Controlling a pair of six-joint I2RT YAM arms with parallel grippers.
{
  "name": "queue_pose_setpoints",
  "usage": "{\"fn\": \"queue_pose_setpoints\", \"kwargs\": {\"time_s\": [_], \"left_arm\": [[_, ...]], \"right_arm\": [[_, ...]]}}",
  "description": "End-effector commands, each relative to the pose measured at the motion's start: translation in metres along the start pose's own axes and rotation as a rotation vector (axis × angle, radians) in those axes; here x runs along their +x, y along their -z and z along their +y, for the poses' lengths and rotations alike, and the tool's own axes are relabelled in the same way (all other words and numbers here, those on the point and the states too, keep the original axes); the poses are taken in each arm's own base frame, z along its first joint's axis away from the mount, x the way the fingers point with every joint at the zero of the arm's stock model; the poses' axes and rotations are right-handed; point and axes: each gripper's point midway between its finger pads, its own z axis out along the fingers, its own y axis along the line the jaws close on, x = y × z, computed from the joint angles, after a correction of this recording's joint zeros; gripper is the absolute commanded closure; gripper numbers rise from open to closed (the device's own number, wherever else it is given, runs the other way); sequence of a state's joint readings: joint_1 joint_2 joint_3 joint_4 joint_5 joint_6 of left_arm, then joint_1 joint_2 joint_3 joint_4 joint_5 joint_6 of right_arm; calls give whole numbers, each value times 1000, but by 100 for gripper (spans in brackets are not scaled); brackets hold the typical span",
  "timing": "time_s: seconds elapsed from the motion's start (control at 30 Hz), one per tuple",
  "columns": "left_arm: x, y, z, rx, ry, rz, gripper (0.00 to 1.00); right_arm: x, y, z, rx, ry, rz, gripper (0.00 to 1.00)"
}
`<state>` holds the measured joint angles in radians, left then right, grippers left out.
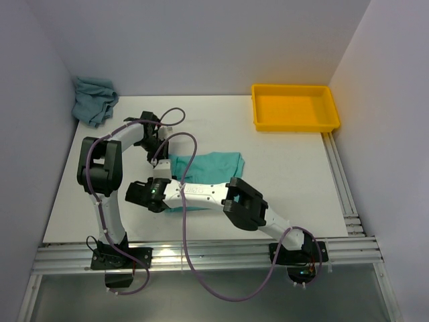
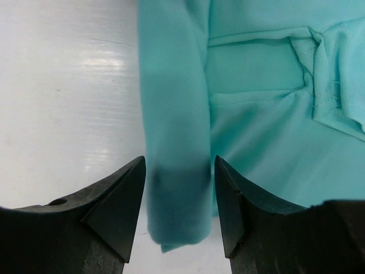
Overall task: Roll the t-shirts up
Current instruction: Roll the tshirt
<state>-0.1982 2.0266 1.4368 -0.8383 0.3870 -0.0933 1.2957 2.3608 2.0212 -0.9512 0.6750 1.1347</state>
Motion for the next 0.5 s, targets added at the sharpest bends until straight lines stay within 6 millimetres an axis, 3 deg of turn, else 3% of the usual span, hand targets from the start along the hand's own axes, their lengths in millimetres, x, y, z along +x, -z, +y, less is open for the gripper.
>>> {"fn": "queue_pose_setpoints", "kwargs": {"time_s": [0.0,0.23,0.47], "left_arm": [[-14,2,0,-17,-14,-34,87],[-14,0,0,-17,-15,-29,87],[-14,-1,-1,-17,-15,-27,87]], "right_arm": [[-32,25,9,-35,-20,-83,41],[-31,22,15,-43,-9,-77,41],[-10,7,13,-19,5,-31,41]]}}
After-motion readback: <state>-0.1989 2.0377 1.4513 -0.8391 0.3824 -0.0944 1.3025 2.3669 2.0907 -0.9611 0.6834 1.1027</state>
